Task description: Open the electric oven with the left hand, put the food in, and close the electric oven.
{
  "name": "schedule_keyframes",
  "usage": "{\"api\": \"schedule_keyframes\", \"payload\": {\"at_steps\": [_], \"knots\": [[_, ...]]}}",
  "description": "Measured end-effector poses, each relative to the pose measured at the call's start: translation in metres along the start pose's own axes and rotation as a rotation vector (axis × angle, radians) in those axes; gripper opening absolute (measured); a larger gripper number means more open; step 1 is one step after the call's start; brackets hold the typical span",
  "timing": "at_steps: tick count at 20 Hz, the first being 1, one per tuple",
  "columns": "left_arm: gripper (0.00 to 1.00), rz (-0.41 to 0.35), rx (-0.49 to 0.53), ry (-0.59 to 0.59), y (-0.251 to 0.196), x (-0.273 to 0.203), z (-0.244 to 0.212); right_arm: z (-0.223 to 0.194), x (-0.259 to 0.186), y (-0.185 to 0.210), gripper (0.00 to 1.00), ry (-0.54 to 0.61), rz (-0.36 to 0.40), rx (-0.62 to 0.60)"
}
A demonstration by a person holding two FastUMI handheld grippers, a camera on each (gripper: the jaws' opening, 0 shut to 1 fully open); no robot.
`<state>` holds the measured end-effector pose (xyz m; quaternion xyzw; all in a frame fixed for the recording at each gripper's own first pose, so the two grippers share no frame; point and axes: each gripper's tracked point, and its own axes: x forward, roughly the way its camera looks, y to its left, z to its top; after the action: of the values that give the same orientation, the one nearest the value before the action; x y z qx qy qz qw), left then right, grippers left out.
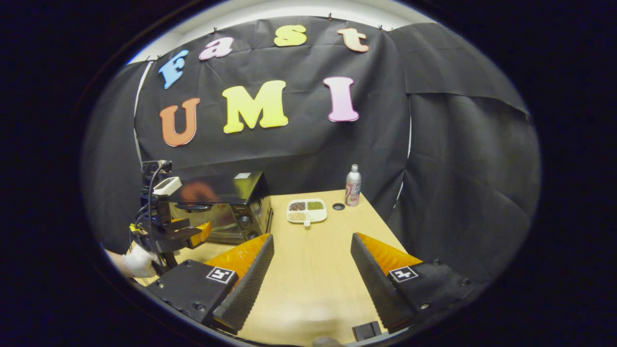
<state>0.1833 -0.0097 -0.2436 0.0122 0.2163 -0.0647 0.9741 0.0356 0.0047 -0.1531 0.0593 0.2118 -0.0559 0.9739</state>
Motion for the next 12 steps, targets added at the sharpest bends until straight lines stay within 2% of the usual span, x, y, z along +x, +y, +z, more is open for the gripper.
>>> {"api": "schedule_keyframes", "payload": {"at_steps": [5,6,8,12], "knots": [[0.97,0.008,0.002,-0.047,-0.001,-0.025,0.016,0.006,-0.009,0.001,0.96,-0.018,0.015,-0.016],[0.97,0.010,-0.002,-0.066,-0.003,-0.035,0.023,0.011,-0.012,0.002,1.00,-0.031,0.026,-0.021],[0.96,0.010,-0.034,-0.103,-0.008,-0.062,0.038,0.022,-0.019,0.001,0.96,-0.063,0.047,-0.016],[0.96,0.056,-0.043,-0.176,-0.018,-0.126,0.068,0.043,-0.036,-0.011,1.00,-0.126,0.099,-0.034]]}}
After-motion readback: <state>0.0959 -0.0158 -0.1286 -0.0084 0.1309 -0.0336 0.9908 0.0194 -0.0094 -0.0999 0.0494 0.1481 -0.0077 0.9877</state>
